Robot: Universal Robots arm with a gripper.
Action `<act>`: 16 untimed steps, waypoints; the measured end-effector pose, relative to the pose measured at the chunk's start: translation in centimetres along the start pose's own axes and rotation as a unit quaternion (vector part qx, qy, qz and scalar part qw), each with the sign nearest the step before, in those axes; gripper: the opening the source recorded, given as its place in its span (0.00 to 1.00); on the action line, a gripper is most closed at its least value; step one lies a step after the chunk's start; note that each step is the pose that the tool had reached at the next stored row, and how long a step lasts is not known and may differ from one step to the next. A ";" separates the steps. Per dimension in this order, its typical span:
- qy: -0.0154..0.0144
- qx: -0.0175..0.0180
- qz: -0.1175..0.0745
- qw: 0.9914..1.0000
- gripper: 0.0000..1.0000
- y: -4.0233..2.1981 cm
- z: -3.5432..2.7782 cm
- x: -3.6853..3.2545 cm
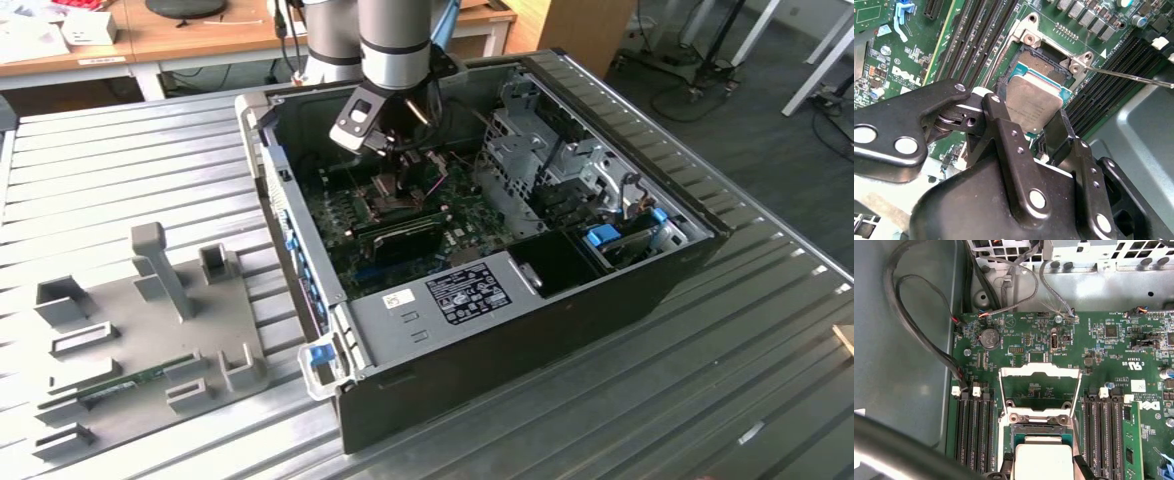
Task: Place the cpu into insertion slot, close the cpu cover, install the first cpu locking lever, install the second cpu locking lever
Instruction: 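Place the cpu into insertion slot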
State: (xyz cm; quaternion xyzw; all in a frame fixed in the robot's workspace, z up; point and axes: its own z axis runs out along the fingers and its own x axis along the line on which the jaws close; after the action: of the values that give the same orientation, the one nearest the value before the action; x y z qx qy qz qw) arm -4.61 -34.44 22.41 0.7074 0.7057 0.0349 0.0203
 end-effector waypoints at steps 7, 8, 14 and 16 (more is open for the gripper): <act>0.000 -0.001 0.000 1.000 0.54 0.00 0.19 0.00; 0.000 -0.002 -0.001 1.000 0.54 -0.01 0.26 0.00; 0.000 -0.005 -0.001 1.000 0.54 -0.06 0.82 -0.02; 0.000 -0.005 -0.001 1.000 0.54 -0.08 1.04 -0.02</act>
State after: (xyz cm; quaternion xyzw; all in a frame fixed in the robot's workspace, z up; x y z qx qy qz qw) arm -4.61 -34.44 21.37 0.7064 0.7064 0.0383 0.0236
